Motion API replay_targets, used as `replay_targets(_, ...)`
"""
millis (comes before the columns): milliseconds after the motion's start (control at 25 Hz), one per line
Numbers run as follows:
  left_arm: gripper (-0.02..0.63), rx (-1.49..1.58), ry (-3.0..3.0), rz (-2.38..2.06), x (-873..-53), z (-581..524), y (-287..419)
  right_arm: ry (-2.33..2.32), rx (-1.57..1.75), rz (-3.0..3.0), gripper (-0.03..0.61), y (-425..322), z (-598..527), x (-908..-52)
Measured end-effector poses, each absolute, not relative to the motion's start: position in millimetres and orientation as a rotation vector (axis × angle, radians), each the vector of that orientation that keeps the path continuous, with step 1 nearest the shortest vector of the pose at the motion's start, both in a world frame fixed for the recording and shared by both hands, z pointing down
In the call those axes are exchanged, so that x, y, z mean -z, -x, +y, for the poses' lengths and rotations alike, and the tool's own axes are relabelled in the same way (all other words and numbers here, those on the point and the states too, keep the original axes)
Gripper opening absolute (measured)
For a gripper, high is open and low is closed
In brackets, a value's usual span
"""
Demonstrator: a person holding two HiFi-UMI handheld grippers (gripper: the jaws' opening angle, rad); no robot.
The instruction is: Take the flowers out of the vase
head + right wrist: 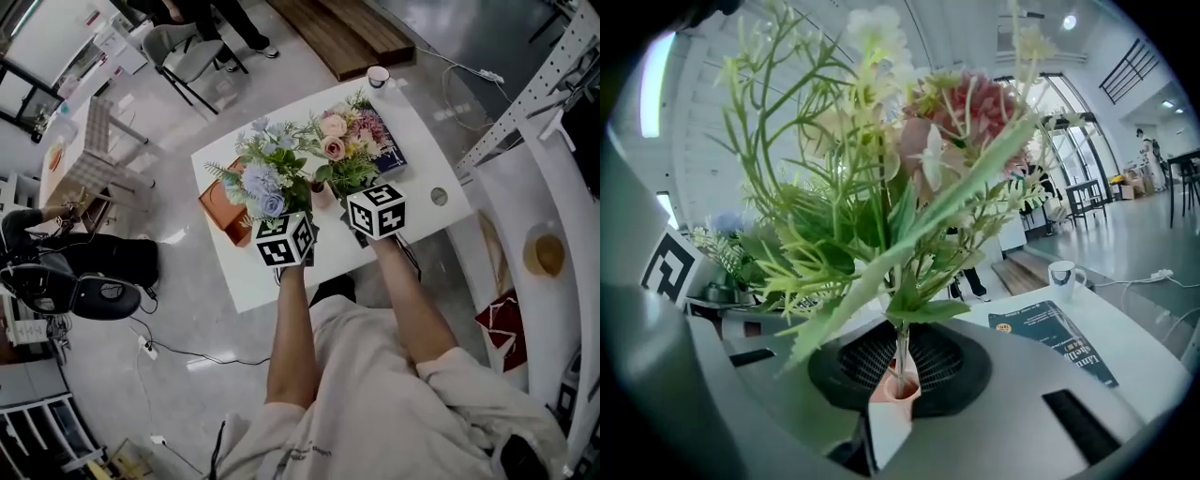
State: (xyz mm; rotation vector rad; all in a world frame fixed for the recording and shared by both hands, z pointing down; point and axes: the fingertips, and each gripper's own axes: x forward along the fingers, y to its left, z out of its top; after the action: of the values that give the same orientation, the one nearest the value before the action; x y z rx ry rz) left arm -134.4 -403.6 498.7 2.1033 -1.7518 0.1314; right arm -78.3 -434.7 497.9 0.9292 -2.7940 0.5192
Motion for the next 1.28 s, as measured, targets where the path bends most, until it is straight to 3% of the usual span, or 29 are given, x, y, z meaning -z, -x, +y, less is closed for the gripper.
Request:
replay_targets(760, 0.046, 0.017, -2.156, -1.784, -438, -359, 133, -1.084, -0.489, -2.853, 0.038, 44, -403, -452)
replay_targets(1280, 0.046, 0.004, -2.166, -1.756, -445, -313, 115, -1.069, -0.488, -2.816, 0.038, 32, -356, -458)
